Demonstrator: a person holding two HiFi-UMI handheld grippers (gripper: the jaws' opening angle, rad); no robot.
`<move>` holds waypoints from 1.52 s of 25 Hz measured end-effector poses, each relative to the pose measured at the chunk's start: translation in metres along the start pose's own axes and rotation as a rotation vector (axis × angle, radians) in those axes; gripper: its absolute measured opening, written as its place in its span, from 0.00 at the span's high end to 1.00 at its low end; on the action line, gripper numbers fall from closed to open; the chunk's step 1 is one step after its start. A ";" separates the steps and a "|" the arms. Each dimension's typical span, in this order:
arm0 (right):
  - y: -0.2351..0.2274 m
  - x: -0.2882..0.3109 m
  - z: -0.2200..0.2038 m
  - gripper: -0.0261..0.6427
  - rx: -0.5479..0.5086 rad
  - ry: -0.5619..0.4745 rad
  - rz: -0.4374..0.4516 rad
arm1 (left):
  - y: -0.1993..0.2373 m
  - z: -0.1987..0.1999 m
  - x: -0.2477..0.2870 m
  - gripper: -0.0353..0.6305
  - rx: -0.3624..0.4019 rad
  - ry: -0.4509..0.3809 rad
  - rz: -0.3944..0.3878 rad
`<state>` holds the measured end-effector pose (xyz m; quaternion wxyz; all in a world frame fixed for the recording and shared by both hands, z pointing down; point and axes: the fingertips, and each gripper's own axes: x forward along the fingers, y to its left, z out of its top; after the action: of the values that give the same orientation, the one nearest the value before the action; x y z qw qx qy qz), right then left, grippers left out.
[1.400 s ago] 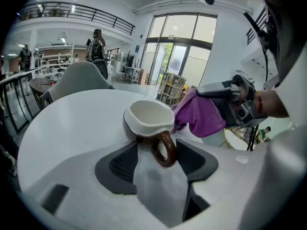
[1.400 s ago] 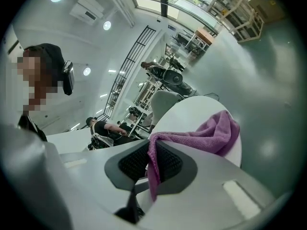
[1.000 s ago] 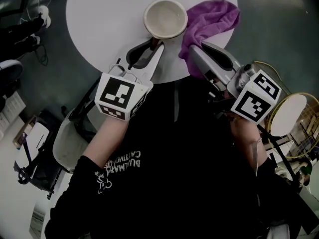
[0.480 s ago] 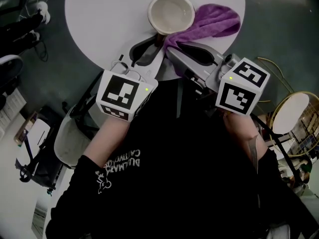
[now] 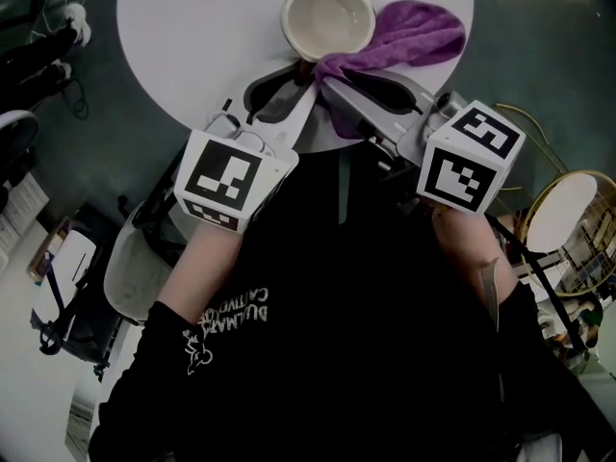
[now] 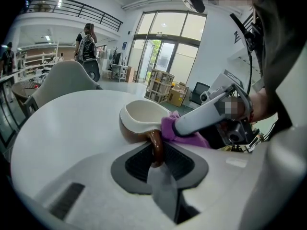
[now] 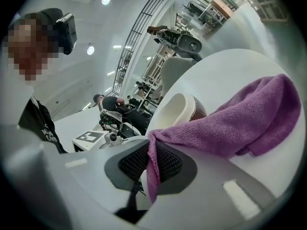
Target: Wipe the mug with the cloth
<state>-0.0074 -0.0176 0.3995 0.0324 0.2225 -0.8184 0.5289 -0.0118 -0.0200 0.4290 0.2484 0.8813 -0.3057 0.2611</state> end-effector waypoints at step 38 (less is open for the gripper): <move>-0.023 -0.021 0.009 0.89 0.011 -0.042 -0.082 | 0.002 -0.006 0.000 0.83 0.065 0.045 -0.063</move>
<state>0.0219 -0.0262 0.4092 0.0358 0.2672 -0.8062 0.5267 -0.0155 -0.0177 0.4339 0.2346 0.8920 -0.2634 0.2828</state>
